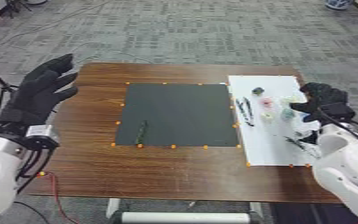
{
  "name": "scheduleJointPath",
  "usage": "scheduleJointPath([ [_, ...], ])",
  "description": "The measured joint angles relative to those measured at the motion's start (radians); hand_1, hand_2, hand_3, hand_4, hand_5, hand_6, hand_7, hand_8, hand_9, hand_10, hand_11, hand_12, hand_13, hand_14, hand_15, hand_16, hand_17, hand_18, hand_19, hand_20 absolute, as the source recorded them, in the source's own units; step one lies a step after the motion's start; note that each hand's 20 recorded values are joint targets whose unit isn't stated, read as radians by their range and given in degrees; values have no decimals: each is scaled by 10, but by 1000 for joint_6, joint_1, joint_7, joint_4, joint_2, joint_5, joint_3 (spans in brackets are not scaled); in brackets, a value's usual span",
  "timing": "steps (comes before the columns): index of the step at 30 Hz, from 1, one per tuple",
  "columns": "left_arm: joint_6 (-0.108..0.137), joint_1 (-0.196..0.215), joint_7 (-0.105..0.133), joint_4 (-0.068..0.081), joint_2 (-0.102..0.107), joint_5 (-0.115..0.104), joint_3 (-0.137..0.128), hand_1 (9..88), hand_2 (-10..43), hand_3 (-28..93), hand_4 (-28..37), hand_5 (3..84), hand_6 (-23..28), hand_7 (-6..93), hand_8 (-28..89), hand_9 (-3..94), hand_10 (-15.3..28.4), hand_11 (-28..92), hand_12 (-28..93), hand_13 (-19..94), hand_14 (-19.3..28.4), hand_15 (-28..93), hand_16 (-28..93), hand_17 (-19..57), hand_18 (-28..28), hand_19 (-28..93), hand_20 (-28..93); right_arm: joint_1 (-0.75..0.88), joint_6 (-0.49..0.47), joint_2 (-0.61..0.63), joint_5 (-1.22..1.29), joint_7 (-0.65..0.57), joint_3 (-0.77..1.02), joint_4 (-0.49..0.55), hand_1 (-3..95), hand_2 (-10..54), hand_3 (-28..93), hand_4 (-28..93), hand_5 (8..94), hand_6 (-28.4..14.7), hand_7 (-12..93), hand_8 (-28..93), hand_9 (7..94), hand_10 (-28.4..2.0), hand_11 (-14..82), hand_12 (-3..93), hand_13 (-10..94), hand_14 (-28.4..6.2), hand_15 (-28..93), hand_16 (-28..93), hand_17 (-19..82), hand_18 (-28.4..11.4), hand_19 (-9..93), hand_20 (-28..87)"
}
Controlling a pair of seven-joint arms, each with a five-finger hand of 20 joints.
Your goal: Arrange flowers
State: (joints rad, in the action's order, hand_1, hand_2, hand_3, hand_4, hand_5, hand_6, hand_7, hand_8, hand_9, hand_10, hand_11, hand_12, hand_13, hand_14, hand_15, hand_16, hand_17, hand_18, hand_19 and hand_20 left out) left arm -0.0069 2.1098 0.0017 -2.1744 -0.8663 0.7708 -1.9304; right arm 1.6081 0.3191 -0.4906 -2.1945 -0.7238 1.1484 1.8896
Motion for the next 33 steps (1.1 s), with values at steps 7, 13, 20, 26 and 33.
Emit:
scheduleJointPath([
  [7, 2, 15, 2, -4, -6, 0, 0, 258, -67, 698, -252, 209, 12, 215, -95, 137, 84, 122, 223, 40, 115, 363, -19, -145, 200, 388, 101, -56, -97, -5, 3, -77, -111, -36, 284, -95, 791, -283, 468, -48, 208, -124, 484, -125, 223, 217, 505, -125, 763, 266, 224, -228, 774, 510],
  [13, 2, 17, 3, -4, -8, 0, 0, 258, -69, 699, -252, 209, 12, 215, -95, 137, 84, 123, 223, 40, 115, 363, -19, -145, 200, 388, 101, 49, -228, -15, -80, -235, 112, 82, 245, -95, 813, -283, 483, -68, 186, -108, 493, -140, 270, 245, 504, -136, 767, 270, 225, -235, 784, 510],
  [20, 1, 18, 3, -3, -9, 0, -1, 257, -69, 700, -253, 209, 12, 215, -95, 137, 84, 124, 222, 40, 114, 364, -19, -145, 200, 388, 101, 276, -264, -19, -60, -253, 328, 197, 270, -95, 755, -283, 539, -55, 234, -101, 552, -145, 373, 299, 530, -127, 759, 282, 237, -236, 796, 509],
  [26, 1, 26, 1, -4, -9, 0, -14, 258, -67, 698, -252, 209, 12, 215, -95, 137, 83, 124, 222, 40, 114, 364, -20, -145, 199, 388, 101, 392, -320, -36, -37, -246, 356, 208, 371, -95, 607, -283, 568, -42, 271, -111, 583, -141, 413, 327, 554, -122, 751, 296, 253, -233, 807, 504],
  [33, 2, 42, 1, -12, -12, 0, -32, 256, -67, 699, -252, 209, 12, 215, -94, 138, 84, 124, 221, 40, 114, 364, -20, -145, 199, 388, 101, 384, -352, -66, -14, -246, 321, 159, 378, -95, 597, -283, 571, -45, 262, -107, 589, -140, 408, 323, 562, -115, 742, 299, 257, -231, 808, 496],
])
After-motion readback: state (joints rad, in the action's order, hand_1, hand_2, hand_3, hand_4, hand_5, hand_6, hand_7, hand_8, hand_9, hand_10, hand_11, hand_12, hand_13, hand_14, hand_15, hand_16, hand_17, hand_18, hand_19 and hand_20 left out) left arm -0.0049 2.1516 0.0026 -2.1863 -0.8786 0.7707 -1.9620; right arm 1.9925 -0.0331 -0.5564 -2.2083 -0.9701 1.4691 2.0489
